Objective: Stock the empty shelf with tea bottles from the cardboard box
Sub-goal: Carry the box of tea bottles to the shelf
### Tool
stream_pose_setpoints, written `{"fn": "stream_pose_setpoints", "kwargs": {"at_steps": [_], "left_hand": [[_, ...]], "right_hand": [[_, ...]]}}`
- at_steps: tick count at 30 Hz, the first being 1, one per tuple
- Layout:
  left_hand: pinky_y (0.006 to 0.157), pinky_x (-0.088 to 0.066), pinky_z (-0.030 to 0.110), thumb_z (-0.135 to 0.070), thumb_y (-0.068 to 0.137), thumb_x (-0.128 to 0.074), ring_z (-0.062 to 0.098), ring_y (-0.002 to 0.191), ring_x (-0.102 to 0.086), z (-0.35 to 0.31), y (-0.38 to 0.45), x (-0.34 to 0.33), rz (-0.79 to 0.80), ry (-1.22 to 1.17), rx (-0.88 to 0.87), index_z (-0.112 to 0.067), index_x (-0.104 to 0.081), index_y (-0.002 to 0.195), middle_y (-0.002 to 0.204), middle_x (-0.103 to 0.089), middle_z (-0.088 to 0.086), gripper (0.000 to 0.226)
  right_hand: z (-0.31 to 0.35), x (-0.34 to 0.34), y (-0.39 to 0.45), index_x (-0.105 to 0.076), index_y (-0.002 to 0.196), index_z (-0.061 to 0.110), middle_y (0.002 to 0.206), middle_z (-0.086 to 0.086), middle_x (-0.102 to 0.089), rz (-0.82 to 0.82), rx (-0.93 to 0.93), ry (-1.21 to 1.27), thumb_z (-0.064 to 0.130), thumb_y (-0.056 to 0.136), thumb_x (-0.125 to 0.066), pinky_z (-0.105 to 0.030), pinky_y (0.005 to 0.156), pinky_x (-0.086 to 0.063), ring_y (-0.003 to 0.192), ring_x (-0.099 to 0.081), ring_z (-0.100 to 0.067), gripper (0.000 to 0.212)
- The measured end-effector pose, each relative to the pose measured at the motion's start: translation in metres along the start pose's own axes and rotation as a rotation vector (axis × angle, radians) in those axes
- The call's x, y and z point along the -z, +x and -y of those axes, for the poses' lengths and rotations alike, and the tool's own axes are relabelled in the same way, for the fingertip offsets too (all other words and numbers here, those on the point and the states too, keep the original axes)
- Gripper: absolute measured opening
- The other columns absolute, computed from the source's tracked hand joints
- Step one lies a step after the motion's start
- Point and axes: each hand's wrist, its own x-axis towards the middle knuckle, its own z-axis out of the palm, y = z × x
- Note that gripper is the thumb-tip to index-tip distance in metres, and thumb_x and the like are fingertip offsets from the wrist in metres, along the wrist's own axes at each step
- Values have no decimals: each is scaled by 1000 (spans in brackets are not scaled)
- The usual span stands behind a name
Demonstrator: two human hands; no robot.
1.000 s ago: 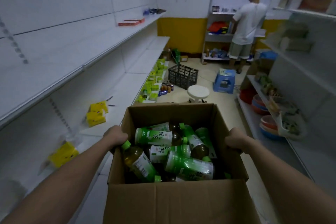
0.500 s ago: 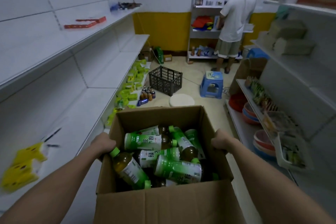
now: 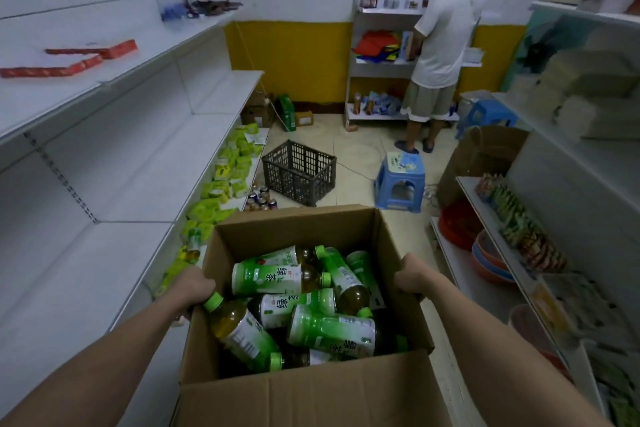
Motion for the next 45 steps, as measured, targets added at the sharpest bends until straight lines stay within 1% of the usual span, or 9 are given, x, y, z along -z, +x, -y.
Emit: {"fn": "stream_pose_setpoints", "kwargs": {"at_steps": [3,7,15,22,27,31,38,41,45], "left_hand": [[39,-47,29,-11,81,-55,34,58,-64,-41,54,15,-27,13,-21,5,-62,80,69,-60,19,18],[42,-46,29,-9,82,-55,33,56,-59,-85,119,22,-52,-29,7,2,-57,75,70,-59,20,13],[78,-53,39,-5,81,-57,37,93,-63,-154,248,5,-87,-88,91,5,-65,99,100,-66,27,22],[49,-44,27,-7,79,-57,34,71,-66,-224,314,10,-170,-133,236,-7,-55,64,75,-63,21,15],[53,-41,28,-9,81,-57,30,70,-61,-244,353,15,-190,-137,310,-3,-58,73,74,-60,16,11],[40,-37,23,-10,80,-57,23,51,-54,-237,392,15,-194,-203,400,-2,-60,68,62,-58,12,14],[45,-31,25,-14,81,-63,19,65,-52,-195,465,3,-187,-216,447,-17,-42,52,57,-49,2,36],[44,-30,24,-20,75,-62,17,55,-49,-180,478,0,-184,-287,507,-11,-47,53,53,-46,0,28],[51,-35,24,-17,80,-63,17,58,-51,-166,485,0,-178,-333,655,-5,-59,67,64,-53,6,18]], "right_hand": [[23,21,58,-46,104,5,96,-17,-60,-2,-23,-10,8,89,-55,-26,39,-45,77,-64,-30,17],[52,47,136,-50,109,2,97,-17,-60,31,-25,4,7,89,-55,-26,41,-47,82,-66,-31,21],[115,107,321,-51,114,-3,112,-24,-60,104,72,-121,6,88,-50,-38,59,-58,90,-68,-38,28],[180,165,458,-57,109,-8,96,-22,-62,163,195,-229,6,87,-50,-39,59,-57,72,-64,-32,27],[229,177,528,-61,101,-5,90,-17,-60,175,289,-326,8,86,-51,-32,58,-52,77,-62,-30,22],[266,165,574,-62,102,-6,90,-18,-59,207,310,-377,9,87,-52,-29,61,-45,88,-64,-35,24],[327,119,646,-60,110,-8,112,-25,-65,267,297,-449,7,88,-53,-37,75,-55,101,-64,-37,27],[358,103,664,-58,118,-7,119,-24,-62,292,316,-503,8,87,-56,-42,92,-53,110,-61,-36,34],[406,85,683,-58,119,-3,119,-21,-63,358,408,-581,5,86,-56,-43,94,-53,111,-60,-34,34]]}}
